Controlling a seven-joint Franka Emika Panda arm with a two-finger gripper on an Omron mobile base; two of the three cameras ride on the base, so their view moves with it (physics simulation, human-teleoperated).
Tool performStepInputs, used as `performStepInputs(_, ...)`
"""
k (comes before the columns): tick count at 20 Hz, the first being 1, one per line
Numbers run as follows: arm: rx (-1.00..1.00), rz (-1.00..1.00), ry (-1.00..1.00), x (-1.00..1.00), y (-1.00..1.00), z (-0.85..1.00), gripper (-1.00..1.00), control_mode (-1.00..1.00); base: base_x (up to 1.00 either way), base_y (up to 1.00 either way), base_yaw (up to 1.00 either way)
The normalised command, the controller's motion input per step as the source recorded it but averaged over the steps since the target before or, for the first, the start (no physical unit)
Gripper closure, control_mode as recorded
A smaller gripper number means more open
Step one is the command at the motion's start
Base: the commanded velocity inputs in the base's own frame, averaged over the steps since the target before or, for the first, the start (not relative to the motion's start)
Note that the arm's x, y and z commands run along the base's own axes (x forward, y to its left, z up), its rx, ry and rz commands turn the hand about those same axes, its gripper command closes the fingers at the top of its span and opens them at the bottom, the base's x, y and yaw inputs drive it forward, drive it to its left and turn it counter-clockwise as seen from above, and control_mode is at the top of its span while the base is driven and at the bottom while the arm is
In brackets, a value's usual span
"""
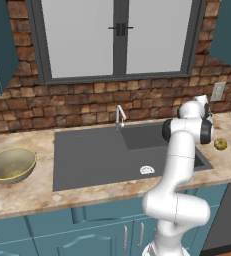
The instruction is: Remove the tangerine and squash from the sink. Then move the bowl and cup from the counter to the sink for washing.
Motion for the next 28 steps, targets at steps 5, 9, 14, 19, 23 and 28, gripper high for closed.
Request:
performStepInputs(5,0.05,0.00,0.06,-0.12,-0.06,0.02,-1.00,-1.00,0.00,0.00,0.00)
performStepInputs(9,0.05,0.00,0.04,-0.12,-0.04,0.07,-1.00,-1.00,0.00,0.00,0.00)
performStepInputs(14,0.04,0.00,0.00,-0.06,0.00,0.20,-1.00,-1.00,0.00,0.00,0.00)
performStepInputs(19,0.03,0.01,-0.06,-0.05,0.00,0.29,-1.00,-1.00,0.00,0.00,0.00)
performStepInputs(23,0.02,0.00,-0.11,-0.13,0.04,0.33,-1.00,-1.00,0.00,0.00,0.00)
performStepInputs(28,0.04,-0.01,-0.18,-0.26,0.14,0.24,-1.00,-1.00,0.00,0.00,0.00)
